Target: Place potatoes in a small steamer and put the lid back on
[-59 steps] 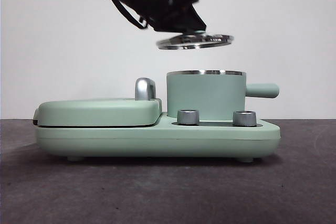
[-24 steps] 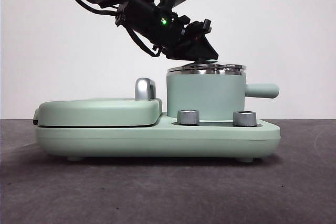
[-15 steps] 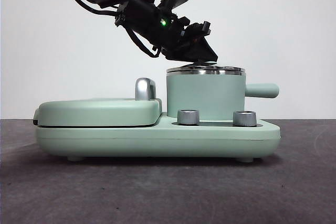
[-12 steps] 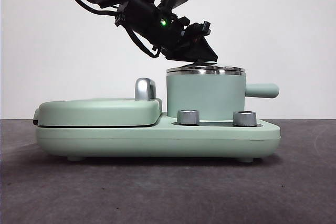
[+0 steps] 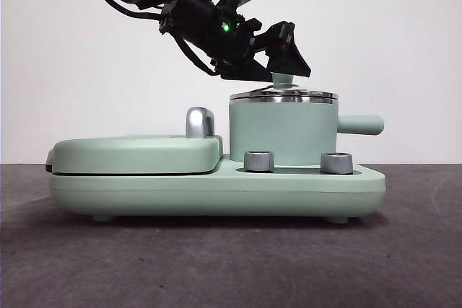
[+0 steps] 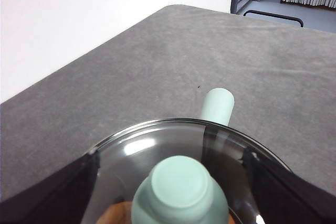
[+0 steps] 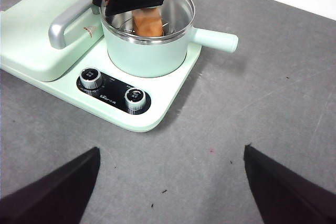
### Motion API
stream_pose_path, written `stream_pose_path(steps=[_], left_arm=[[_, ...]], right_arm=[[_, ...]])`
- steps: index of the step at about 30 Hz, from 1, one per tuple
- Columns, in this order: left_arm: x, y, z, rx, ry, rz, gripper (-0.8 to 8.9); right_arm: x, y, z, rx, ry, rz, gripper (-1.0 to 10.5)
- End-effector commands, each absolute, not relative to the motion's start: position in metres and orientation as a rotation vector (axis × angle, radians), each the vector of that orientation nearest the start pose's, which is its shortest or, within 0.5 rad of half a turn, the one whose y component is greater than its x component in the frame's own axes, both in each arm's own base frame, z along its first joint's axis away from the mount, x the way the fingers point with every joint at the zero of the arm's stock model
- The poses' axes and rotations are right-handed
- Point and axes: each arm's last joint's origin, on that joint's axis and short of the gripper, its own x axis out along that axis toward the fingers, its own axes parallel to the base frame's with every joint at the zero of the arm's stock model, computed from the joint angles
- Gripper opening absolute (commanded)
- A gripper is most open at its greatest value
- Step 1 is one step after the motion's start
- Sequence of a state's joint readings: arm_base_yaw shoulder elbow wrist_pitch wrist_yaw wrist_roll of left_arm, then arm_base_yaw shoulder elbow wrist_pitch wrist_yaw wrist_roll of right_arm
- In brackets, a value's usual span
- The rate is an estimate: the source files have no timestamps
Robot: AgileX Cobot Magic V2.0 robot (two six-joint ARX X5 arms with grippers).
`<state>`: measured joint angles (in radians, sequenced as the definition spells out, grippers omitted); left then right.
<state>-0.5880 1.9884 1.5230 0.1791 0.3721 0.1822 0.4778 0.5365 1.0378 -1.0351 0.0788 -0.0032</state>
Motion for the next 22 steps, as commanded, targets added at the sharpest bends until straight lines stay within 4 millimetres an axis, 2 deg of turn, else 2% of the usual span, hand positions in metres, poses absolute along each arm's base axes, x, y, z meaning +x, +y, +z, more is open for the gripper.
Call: stream_pose_path(steps=[1, 8, 11, 17, 22], left_arm=[[0.372, -0.265, 0.292, 0.14, 0.172, -0.981, 4.59], [0.341, -0.223, 0.361, 0.054, 0.158, -1.041, 4.35], [0.327, -0.203, 0.383, 0.057, 0.149, -1.035, 4.33], [0.291, -0.16, 0.414, 0.096, 0.197, -1.063, 4.33], [0.257, -0.131, 0.423, 0.135, 0.215, -1.03, 4.3]], right_arm=[[0.057, 0.027, 0.362, -0.153, 0.504, 0.397, 4.3], [0.057, 0.027, 0.362, -0.153, 0.504, 0.397, 4.3], [0.057, 0.027, 0.362, -0.153, 0.503, 0.397, 4.3], [0.057, 0.027, 0.362, -0.153, 0.504, 0.397, 4.3], [0.057, 0.027, 0.362, -0.153, 0.504, 0.398, 4.3]])
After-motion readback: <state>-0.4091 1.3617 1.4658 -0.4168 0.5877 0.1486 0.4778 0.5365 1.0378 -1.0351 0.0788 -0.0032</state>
